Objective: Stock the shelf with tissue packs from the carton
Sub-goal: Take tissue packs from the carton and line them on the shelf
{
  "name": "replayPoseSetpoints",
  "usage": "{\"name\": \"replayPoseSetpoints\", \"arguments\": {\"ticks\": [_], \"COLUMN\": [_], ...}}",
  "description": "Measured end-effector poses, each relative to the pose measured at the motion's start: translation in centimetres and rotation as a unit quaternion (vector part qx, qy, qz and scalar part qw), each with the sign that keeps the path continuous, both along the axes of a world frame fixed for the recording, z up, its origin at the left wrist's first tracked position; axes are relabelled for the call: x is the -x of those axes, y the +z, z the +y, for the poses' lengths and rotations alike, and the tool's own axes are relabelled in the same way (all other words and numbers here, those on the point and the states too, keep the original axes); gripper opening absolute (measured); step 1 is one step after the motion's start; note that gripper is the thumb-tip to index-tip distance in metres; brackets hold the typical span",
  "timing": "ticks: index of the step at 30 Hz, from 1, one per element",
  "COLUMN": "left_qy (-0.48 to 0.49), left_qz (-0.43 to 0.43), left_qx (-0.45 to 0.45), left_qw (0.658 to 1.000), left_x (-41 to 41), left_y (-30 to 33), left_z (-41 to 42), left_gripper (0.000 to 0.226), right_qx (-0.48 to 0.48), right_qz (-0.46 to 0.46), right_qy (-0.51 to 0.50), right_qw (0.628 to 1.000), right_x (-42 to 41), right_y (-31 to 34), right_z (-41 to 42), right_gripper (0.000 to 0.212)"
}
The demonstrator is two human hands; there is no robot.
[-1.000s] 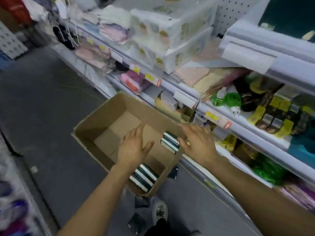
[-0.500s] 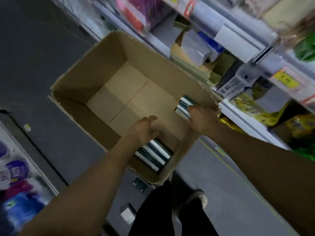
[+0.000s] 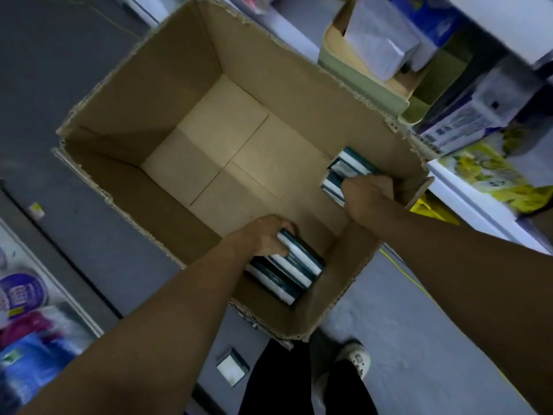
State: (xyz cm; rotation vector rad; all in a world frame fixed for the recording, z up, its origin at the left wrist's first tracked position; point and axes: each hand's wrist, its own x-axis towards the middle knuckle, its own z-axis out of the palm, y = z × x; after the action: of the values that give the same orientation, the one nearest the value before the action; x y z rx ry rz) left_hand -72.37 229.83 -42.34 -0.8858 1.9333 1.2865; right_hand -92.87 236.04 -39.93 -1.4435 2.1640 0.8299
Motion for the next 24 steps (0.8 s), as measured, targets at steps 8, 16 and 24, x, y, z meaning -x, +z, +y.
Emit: {"name": "replayPoseSetpoints", "arguments": {"ticks": [8, 16, 24], "left_qy": [0.201, 0.550, 0.542], "left_qz": [0.097, 0.229, 0.341], "left_qx": [0.056, 0.036, -0.093], "left_qw": [0.973, 0.802, 0.763], "left_x": [-0.3, 2.0, 7.9], "left_y": [3.2, 15.0, 26.6], "left_z": [1.2, 7.3, 18.6], "left_gripper": [0.022, 0.019, 0.021], "right_qx": [0.214, 0.421, 0.554], "right_qz": [-0.106, -0.100, -0.109], "right_qy": [-0.055, -0.095, -0.041], "right_qw": [0.969, 0.896, 0.824], "right_x": [-0.8, 0.0, 1.4], "right_y": [4.9, 16.0, 23.6], "right_z": [1.5, 10.1, 24.0], "right_gripper": [0.047, 0.043, 0.041]}}
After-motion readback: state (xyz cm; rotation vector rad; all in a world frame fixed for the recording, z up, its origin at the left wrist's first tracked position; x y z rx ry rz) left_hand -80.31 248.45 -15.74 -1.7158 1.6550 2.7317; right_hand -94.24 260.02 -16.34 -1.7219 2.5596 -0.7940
